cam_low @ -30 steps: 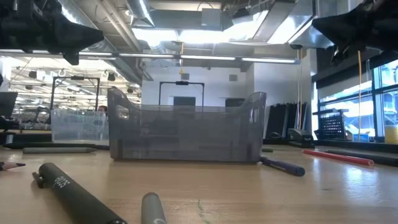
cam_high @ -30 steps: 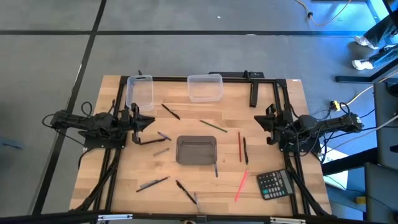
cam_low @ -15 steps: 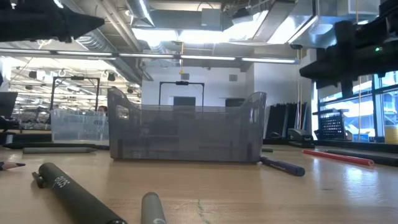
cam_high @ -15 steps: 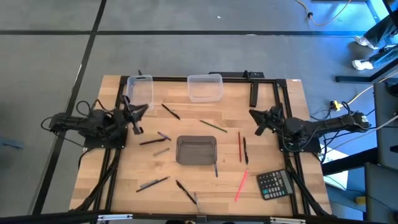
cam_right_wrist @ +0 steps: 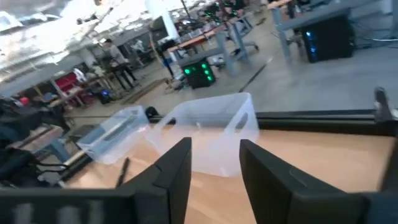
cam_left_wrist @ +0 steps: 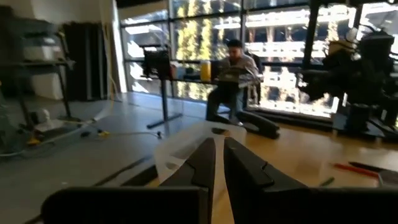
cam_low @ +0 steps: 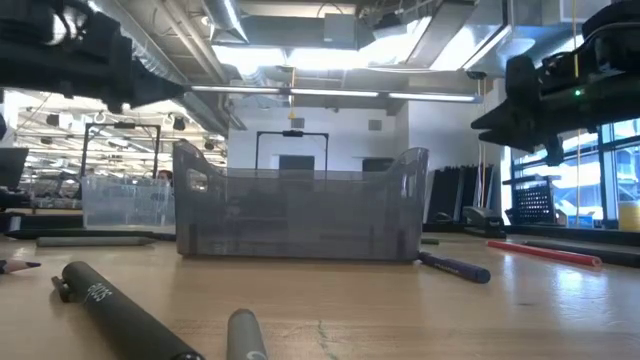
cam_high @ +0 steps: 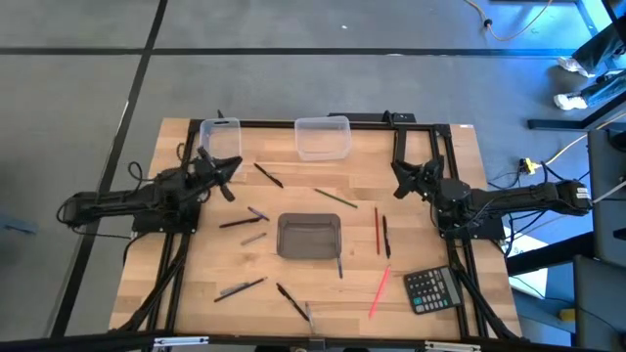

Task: Sort crayons/erasers/pens/pencils in bins
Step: Put the black pen into the left transparent bin

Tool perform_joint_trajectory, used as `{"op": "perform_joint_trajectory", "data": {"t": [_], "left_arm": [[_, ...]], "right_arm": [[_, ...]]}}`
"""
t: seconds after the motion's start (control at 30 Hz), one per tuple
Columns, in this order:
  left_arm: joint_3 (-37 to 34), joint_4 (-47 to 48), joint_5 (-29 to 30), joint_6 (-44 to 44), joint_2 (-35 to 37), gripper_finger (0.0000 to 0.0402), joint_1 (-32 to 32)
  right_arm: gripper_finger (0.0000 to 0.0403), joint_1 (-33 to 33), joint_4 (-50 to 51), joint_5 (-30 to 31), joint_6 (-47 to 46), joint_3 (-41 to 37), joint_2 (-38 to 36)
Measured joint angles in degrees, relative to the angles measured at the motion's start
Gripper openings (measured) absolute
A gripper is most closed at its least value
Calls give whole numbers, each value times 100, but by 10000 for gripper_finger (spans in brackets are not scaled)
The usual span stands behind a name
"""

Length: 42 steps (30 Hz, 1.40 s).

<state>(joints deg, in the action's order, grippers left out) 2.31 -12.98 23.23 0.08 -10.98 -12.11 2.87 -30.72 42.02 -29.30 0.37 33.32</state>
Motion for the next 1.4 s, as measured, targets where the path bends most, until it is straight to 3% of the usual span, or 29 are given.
{"op": "perform_joint_trajectory", "data": {"t": [0.2,0.5,0.67,0.73,0.8,0.87,0.93,1.1,1.27,1.4], "left_arm": [[0,-492,-862,-582,-1186,2,-666],[0,-2426,-537,-635,-2317,19,-953],[0,-2714,-663,-230,-2467,26,-947],[0,-2670,-998,-247,-2507,30,-894],[24,-2622,-1437,-547,-2562,36,-776],[212,-2264,-1680,-835,-2665,44,-620],[576,-1318,-1641,-892,-2858,53,-468],[1692,699,-1284,-552,-3926,76,-381],[2577,2001,-1392,201,-5050,90,-700],[3168,2828,-1739,748,-5961,88,-1127]], "right_arm": [[141,35,-1292,-318,1058,1,133],[141,87,-1526,-103,2162,1,199],[141,413,-1664,-75,2514,1,236],[141,613,-1810,-337,2545,50,231],[141,805,-1789,-1054,2656,269,237],[141,957,-1712,-1844,2801,587,308],[141,1052,-1671,-2253,2944,871,491],[141,1200,-1642,-2018,2929,1350,1248],[141,1460,-1618,-1965,2801,1716,2218],[141,1560,-1622,-2371,2802,2157,2916]]}}
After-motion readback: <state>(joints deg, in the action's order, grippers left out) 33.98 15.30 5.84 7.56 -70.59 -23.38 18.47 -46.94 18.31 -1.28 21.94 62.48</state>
